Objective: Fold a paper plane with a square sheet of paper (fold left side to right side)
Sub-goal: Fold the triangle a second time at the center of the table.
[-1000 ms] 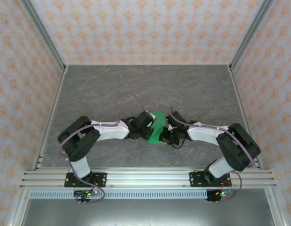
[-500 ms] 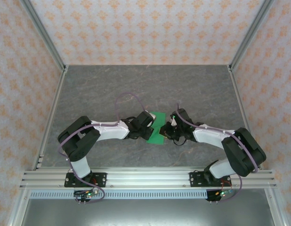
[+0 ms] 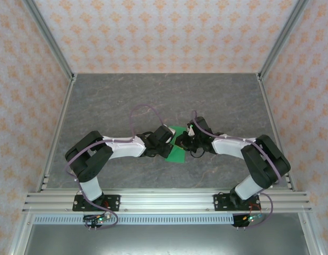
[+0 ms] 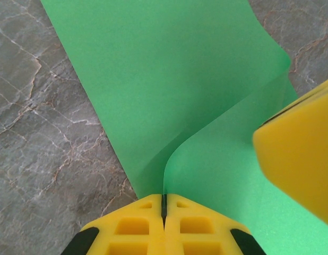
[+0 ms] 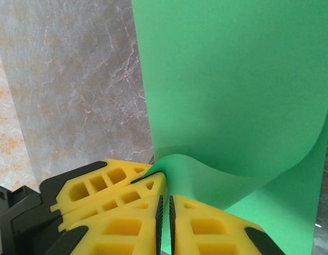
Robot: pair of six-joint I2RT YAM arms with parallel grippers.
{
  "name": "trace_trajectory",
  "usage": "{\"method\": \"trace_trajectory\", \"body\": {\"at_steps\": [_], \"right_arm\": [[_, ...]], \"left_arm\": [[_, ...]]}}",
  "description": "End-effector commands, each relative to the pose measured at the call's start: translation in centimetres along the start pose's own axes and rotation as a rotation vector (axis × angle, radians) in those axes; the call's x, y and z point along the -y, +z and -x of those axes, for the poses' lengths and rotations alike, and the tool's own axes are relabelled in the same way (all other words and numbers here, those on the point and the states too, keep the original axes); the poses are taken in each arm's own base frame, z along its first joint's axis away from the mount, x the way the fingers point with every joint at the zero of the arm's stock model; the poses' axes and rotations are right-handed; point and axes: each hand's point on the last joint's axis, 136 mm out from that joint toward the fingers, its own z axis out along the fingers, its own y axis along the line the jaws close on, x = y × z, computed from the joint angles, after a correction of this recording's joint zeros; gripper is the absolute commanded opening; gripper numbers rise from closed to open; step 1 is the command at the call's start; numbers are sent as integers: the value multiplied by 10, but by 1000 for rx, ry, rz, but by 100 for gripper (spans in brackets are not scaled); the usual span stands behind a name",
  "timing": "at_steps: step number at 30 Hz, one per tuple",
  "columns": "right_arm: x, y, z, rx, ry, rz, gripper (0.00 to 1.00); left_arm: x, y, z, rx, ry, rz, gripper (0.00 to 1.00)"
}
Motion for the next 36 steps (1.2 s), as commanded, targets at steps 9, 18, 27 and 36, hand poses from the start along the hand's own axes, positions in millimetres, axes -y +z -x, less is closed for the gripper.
{"method": "trace_trajectory", "body": {"at_steps": [9, 18, 27, 36], "right_arm": [[-11, 12, 6, -2, -35, 17, 16], [5, 16, 5, -9, -46, -47, 15], [17, 16, 6, -5, -66, -109, 15], [15, 13, 6, -2, -77, -106, 15]], "left_arm": [[-8, 1, 2, -7, 18, 38, 0], [-9, 1, 3, -8, 18, 45, 0], [-11, 1, 1, -13, 20, 54, 0], [-5, -5, 14, 18, 12, 30, 0]]}}
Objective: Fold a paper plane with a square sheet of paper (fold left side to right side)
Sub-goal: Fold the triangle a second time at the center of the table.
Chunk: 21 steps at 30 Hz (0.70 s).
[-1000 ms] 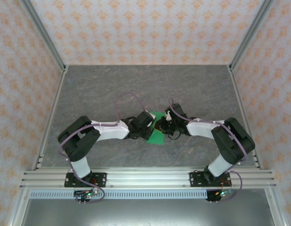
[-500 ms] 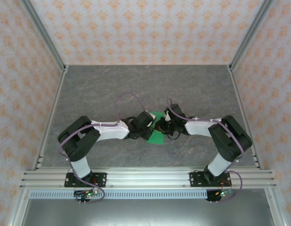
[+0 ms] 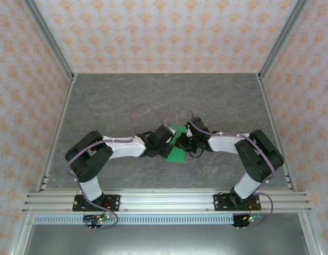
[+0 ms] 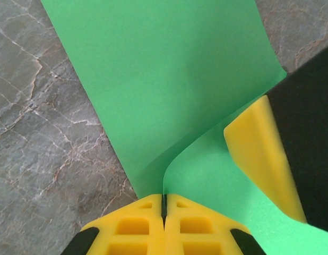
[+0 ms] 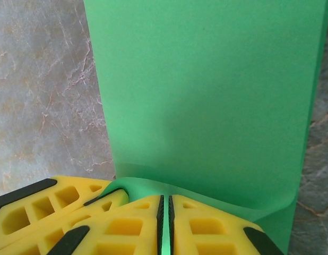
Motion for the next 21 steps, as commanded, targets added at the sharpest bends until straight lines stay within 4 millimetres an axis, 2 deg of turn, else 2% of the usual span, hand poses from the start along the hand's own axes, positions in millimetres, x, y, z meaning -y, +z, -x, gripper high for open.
{"method": "trace_trajectory", "body": {"at_steps": [1, 8, 21], "right_arm": [[-5, -2, 5, 20, -32, -12, 15], [-14, -13, 9, 43, -56, -3, 16], [-9, -6, 9, 27, -49, -20, 16]], "left_arm": [[-4, -5, 14, 22, 14, 25, 0], [-7, -8, 18, 29, 22, 45, 0], [-10, 0, 11, 10, 19, 60, 0]]}}
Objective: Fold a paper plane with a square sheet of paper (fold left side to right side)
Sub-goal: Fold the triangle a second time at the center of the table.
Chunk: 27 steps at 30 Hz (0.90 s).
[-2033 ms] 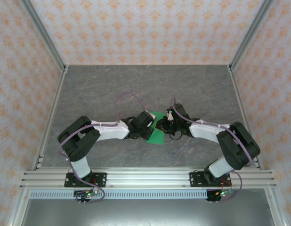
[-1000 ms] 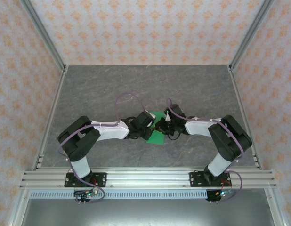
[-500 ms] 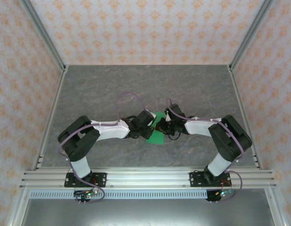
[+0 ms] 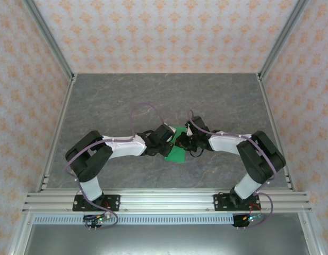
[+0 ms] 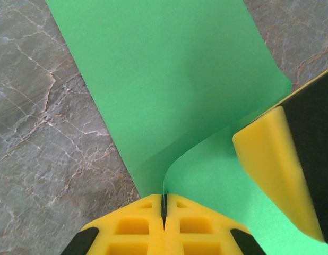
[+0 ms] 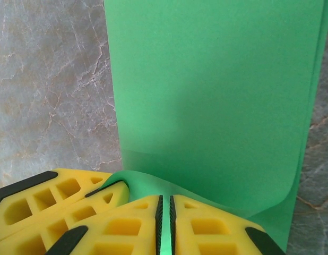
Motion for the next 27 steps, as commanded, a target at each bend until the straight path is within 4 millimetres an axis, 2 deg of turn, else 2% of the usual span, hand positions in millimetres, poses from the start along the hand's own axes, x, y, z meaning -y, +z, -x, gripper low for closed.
{"method": "trace_trajectory", "body": {"at_steps": [1, 16, 27], "right_arm": [[-3, 1, 6, 14, -26, -17, 16], [16, 9, -1, -15, -10, -86, 16], [46, 8, -16, -64, 25, -208, 15]], "left_arm": [[-8, 3, 4, 2, 12, 37, 0], [-8, 9, -1, -16, 11, 35, 0], [-5, 8, 0, -14, 6, 21, 0]]}}
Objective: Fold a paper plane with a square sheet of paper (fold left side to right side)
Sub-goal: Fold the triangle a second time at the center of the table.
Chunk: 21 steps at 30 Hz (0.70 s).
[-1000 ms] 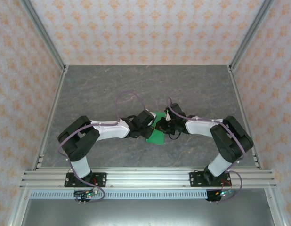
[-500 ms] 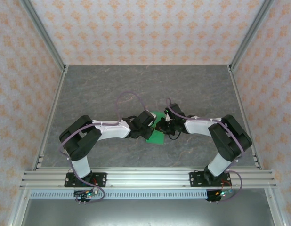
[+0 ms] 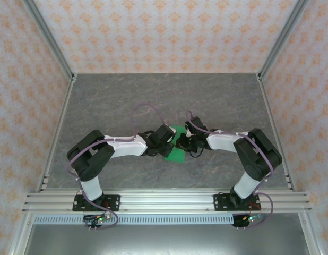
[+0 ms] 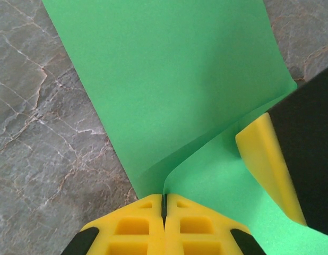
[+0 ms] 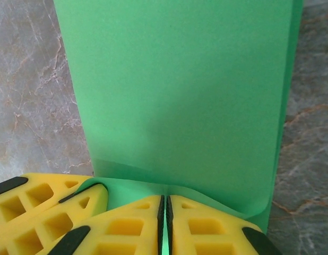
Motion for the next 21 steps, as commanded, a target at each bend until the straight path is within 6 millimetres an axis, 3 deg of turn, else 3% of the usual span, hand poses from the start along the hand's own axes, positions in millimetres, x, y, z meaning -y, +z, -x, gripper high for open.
{"method": "trace_trajectory", "body": {"at_steps": [1, 6, 17, 21], "right_arm": [[32, 4, -13, -39, 20, -139, 15], [40, 6, -18, -61, 25, -168, 14], [44, 13, -21, -88, 39, -178, 14], [43, 12, -21, -85, 35, -176, 14]], "left_arm": [[-4, 2, 4, 2, 4, 15, 0], [-2, -13, 15, 42, -7, 3, 0], [-7, -70, 43, 151, -28, 21, 23], [10, -79, 39, 146, -48, -89, 23]]}}
